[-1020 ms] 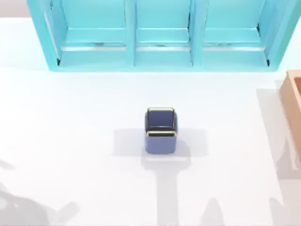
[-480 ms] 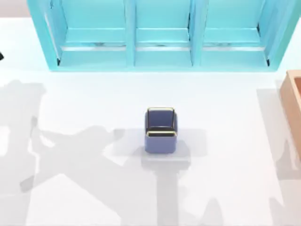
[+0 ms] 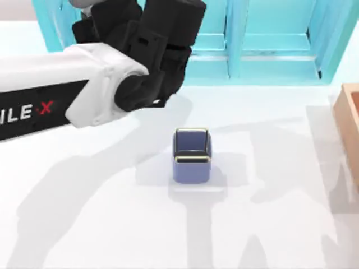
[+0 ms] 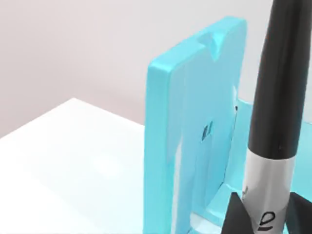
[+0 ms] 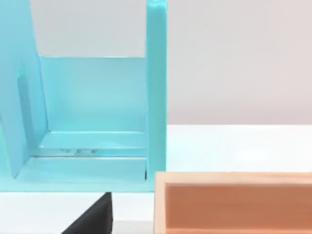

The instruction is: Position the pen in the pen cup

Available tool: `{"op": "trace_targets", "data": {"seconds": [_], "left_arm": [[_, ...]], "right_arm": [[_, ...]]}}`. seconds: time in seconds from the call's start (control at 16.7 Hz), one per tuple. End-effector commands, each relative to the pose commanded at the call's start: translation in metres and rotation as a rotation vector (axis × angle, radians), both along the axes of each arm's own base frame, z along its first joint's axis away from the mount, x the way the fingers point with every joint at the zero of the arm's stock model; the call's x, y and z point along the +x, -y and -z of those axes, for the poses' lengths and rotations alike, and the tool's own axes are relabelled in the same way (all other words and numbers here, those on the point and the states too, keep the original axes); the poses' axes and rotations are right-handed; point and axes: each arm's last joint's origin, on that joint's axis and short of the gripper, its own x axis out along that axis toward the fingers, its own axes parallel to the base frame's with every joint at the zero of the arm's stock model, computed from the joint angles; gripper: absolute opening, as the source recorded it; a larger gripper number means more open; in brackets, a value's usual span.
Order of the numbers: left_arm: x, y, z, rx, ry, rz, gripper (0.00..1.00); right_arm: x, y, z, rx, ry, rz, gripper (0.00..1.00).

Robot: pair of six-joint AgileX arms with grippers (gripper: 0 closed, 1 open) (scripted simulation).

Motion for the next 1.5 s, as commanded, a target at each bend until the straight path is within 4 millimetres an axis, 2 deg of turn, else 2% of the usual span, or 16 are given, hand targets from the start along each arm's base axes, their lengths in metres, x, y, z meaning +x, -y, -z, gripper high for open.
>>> {"op": "trace_targets", "data": {"seconds": [0.12,0.24,0.42,0.54,0.72,0.78,0.9,1.08,1.32,1.5], "left_arm": [[-0.030,0.056,0.008,0.030,0.078,0.018,0.00],[-0.062,0.098,0.020,0.056,0.125,0.039,0.00],[-0.099,0.132,0.040,0.095,0.153,0.067,0.00],[-0.108,0.140,0.047,0.109,0.155,0.079,0.00],[-0.108,0.140,0.047,0.109,0.155,0.079,0.00],[-0.098,0.152,0.060,-0.073,0.229,0.092,0.00],[-0.098,0.151,0.058,-0.073,0.231,0.089,0.00],[-0.100,0.149,0.052,-0.034,0.215,0.085,0.00],[-0.104,0.141,0.055,0.097,0.156,0.086,0.00],[-0.104,0.138,0.049,0.109,0.155,0.079,0.00]], "right_arm": [[0.000,0.000,0.000,0.000,0.000,0.000,1.00],[0.000,0.000,0.000,0.000,0.000,0.000,1.00],[0.000,0.000,0.000,0.000,0.000,0.000,1.00],[0.000,0.000,0.000,0.000,0.000,0.000,1.00],[0.000,0.000,0.000,0.000,0.000,0.000,1.00],[0.000,0.000,0.000,0.000,0.000,0.000,1.00],[0.000,0.000,0.000,0.000,0.000,0.000,1.00],[0.000,0.000,0.000,0.000,0.000,0.000,1.00],[0.000,0.000,0.000,0.000,0.000,0.000,1.00],[0.000,0.000,0.000,0.000,0.000,0.000,1.00]]}}
